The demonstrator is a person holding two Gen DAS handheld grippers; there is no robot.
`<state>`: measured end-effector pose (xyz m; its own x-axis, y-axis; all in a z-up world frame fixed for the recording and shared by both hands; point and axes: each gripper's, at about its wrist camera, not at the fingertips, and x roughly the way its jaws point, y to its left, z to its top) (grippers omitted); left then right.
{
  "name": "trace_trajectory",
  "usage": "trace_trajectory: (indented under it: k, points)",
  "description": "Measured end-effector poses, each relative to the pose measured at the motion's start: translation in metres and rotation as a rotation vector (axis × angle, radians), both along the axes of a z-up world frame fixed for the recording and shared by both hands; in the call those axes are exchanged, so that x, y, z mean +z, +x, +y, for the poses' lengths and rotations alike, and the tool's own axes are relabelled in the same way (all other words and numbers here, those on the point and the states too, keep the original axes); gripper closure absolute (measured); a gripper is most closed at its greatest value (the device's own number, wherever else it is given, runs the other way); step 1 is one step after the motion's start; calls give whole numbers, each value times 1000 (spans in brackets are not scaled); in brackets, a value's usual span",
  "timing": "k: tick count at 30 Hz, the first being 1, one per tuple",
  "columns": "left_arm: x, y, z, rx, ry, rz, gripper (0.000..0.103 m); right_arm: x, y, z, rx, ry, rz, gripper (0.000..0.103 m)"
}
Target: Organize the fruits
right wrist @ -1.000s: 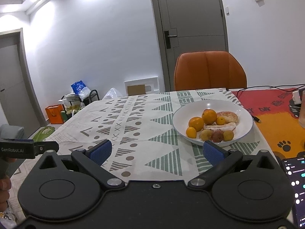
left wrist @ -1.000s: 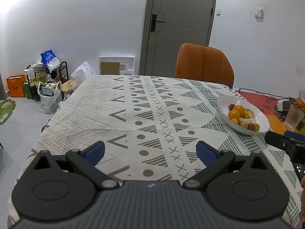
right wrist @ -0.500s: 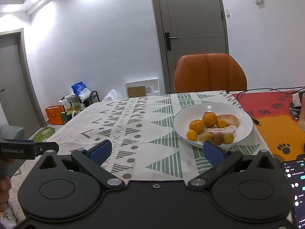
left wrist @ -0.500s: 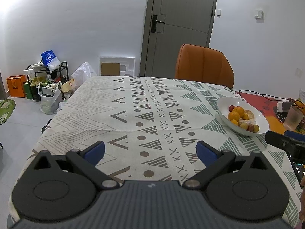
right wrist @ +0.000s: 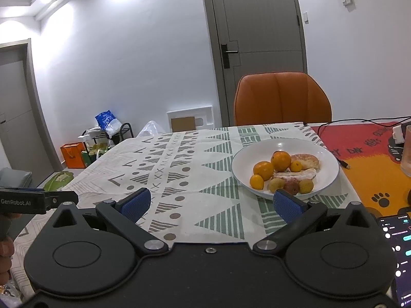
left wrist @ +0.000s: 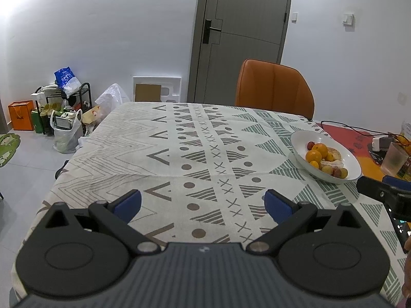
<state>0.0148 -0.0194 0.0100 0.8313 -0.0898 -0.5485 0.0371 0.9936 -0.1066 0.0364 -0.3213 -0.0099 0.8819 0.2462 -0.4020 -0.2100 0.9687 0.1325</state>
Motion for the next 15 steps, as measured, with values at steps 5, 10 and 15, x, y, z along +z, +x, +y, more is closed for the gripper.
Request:
trace_trajectory:
  k: [5, 10, 15]
  points:
    - [-1, 1, 0, -5, -8, 7, 2, -1, 0, 0, 0, -1, 1, 0]
    - [-2, 2, -2, -2, -4, 7, 2, -2, 0, 0, -3, 0, 7, 0]
    - [-5, 4, -2, -4, -3, 14, 2, -6, 1, 1, -1, 0, 15, 0]
